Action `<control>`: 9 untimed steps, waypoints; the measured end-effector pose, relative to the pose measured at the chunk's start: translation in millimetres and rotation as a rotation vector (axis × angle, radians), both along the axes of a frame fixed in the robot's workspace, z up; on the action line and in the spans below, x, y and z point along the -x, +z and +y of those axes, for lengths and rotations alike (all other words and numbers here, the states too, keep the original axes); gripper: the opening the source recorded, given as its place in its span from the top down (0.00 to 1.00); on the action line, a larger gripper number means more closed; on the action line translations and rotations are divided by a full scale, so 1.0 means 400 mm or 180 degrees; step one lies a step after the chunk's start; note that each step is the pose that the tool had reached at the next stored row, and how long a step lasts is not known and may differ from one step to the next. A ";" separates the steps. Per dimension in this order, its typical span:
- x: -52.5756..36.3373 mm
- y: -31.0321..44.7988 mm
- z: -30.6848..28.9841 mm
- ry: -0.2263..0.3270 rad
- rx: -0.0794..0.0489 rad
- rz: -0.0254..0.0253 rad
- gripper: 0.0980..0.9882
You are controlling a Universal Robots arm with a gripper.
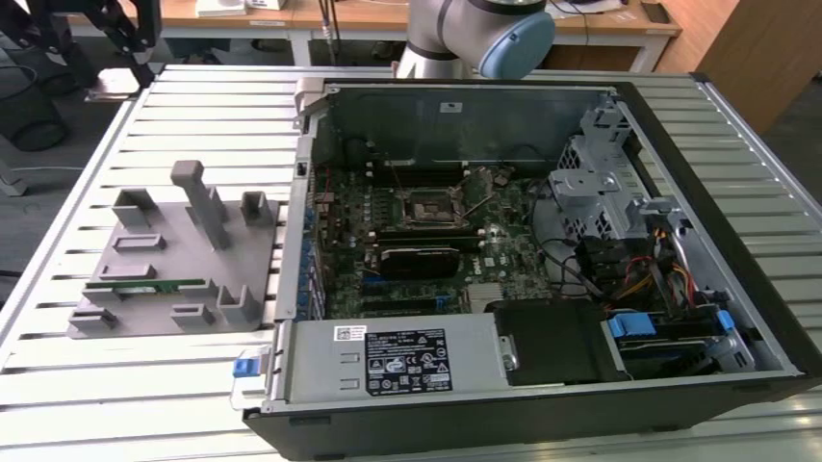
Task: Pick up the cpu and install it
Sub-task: 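Pick up the cpu and move it towards the insertion slot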
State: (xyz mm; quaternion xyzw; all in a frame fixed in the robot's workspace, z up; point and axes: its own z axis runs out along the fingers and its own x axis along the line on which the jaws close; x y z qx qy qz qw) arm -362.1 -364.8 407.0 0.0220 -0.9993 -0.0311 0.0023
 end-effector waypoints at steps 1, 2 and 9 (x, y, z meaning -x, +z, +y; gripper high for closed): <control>-0.001 0.000 0.000 0.0000 0.0000 0.0000 0.52; -0.002 0.000 0.001 0.0000 0.0000 0.0000 0.52; -0.009 0.000 0.003 0.0000 0.0000 0.0000 0.52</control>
